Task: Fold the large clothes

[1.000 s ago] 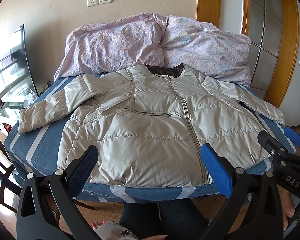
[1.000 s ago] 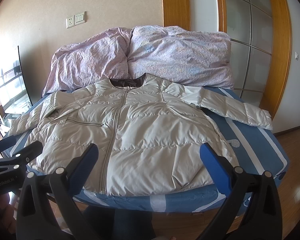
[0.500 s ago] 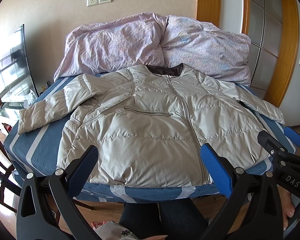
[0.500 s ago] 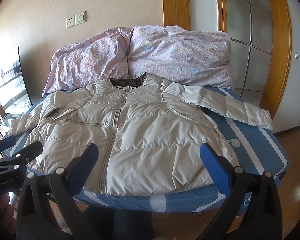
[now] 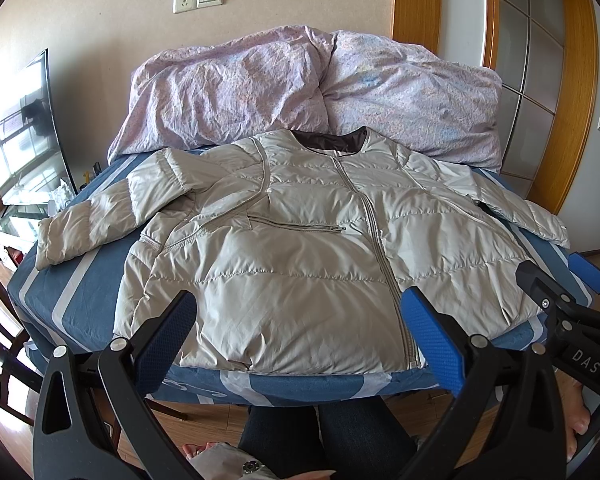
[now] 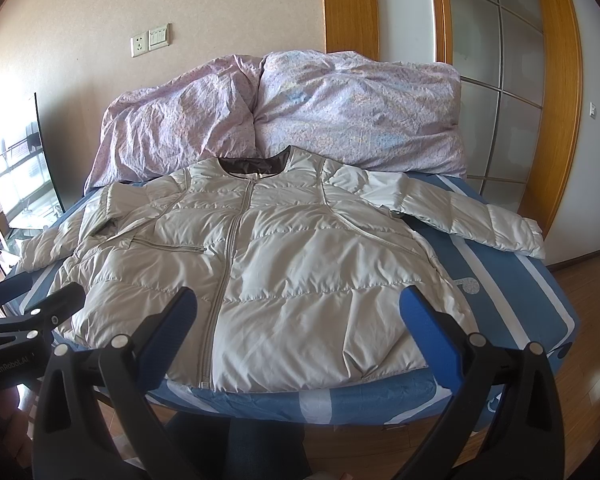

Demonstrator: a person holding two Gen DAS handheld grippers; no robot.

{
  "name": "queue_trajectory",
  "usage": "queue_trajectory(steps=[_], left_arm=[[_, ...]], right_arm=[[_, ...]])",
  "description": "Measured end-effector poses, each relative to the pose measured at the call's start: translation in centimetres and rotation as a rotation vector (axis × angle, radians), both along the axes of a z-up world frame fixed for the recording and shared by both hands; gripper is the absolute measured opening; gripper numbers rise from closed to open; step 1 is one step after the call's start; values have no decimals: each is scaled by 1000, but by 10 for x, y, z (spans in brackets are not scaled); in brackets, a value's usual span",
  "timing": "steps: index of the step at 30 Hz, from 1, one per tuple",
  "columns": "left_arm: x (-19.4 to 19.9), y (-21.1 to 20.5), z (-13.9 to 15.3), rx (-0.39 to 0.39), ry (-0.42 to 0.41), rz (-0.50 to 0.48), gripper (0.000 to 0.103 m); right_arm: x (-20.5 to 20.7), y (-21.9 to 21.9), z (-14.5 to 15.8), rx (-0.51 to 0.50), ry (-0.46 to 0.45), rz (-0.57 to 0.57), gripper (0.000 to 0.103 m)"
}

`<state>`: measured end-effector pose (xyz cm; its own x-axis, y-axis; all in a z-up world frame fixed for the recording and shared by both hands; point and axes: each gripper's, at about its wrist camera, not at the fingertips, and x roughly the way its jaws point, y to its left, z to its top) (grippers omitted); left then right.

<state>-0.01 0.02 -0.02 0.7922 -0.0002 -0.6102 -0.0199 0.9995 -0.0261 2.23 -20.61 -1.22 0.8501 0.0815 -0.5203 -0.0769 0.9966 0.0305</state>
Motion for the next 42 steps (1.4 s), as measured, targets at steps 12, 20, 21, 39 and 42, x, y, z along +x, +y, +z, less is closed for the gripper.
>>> queue_trajectory(steps=[12,20,21,39,42], left_arm=[[0,0,0,1,0,1,102],[0,0,0,1,1,1,102],[0,0,0,1,1,1,102],[61,13,-11,-17,79,-17,102],[85,23,-15,-56,116,-30,102]], right_arm=[[1,0,0,1,0,0,101],[2,1,0,2,0,-1,101],[2,1,0,3,0,-1,101],[62,-45,-4,235,-6,10,101],[88,-72,-5,319,23,-53,101]])
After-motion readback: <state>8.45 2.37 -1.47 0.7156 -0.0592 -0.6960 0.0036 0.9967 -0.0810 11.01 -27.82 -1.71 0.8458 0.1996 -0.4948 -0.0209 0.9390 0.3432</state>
